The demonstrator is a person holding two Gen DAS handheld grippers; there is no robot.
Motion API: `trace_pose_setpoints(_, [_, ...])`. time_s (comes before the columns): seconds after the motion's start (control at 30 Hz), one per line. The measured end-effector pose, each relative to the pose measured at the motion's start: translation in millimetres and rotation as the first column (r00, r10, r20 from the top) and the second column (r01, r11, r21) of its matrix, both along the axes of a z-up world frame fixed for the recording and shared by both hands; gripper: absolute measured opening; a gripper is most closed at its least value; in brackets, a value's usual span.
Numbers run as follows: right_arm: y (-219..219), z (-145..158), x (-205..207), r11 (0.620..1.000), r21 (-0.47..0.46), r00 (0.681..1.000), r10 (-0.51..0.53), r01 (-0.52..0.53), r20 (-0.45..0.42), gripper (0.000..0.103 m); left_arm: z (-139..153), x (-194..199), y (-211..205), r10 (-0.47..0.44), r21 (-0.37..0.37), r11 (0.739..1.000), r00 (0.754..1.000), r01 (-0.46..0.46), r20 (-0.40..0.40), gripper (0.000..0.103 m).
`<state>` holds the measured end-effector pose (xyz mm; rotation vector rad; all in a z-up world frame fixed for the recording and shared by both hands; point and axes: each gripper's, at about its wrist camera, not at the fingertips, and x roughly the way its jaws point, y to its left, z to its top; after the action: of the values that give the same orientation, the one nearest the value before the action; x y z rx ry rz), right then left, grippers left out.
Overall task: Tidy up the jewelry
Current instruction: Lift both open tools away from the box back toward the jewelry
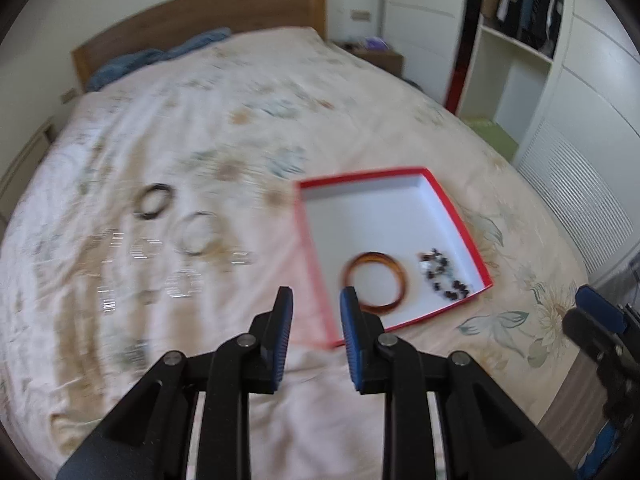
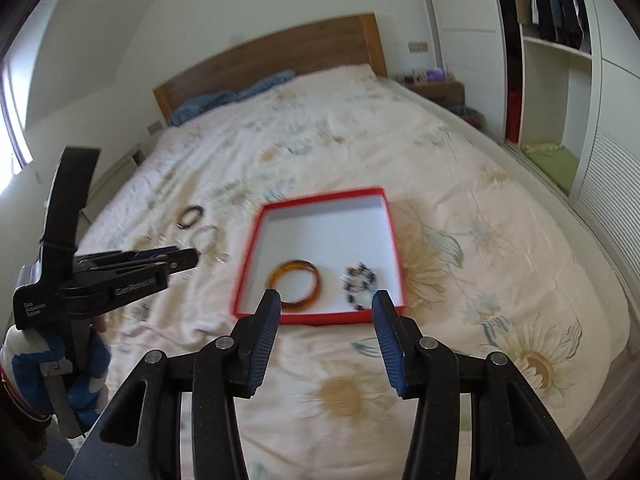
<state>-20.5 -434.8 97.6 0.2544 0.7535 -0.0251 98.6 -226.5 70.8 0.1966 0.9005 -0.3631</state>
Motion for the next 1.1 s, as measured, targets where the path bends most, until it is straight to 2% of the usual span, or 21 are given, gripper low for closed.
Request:
trace_pose_setpoints(0.13, [28.6,16.9,-14.2,1.000,0.024,0.998,0.016,-0.017,0.055,0.048,32.0,-13.5,67.7,0.073,-0.011,0.997,0.996,-0.073,0.057,0.024])
trace_pose_setpoints(0.27, [62.2,31.9,-26.6,0.999,0.020,0.995,0.047,-0.049,0.091,0.048,55.6,-29.1,141.5,0.160,-0.040,0.987,0.982,-0.157,0.099,0.030])
trace_pose_setpoints(0.37, [88.5,47.1,-37.0,0.996,-0.008,0.990,0.086,-0.086,0.111,0.051,63.9,-44.4,189.4,0.216,-0.075,0.975,0.970,-0.209,0.114,0.031])
trace_pose_setpoints(0.53, [119.0,70.1,-53.5,0.991,-0.040,0.978,0.136,-0.131,0.156,0.053,70.7,-70.0,239.6,0.283,-0.104,0.957,0.948,-0.269,0.149,0.031])
trace_pose_setpoints(0.67, [137.9,85.9,-64.7,0.985,-0.059,0.966,0.171,-0.162,0.195,0.053,80.8,-89.3,263.3,0.326,-0.108,0.945,0.924,-0.309,0.202,0.031])
trace_pose_setpoints(0.87, [161.2,98.2,-76.1,0.974,-0.080,0.944,0.224,-0.210,0.243,0.056,90.6,-105.5,280.8,0.378,-0.149,0.924,0.896,-0.352,0.232,0.031])
trace_pose_setpoints(1.0, [165.6,97.9,-78.6,0.971,-0.085,0.935,0.238,-0.223,0.263,0.056,87.2,-106.7,278.5,0.379,-0.128,0.925,0.899,-0.358,0.221,0.031])
trace_pose_setpoints(1.1, [163.5,95.0,-76.1,0.971,-0.089,0.935,0.236,-0.220,0.267,0.056,82.4,-101.2,277.1,0.376,-0.143,0.924,0.907,-0.354,0.190,0.031])
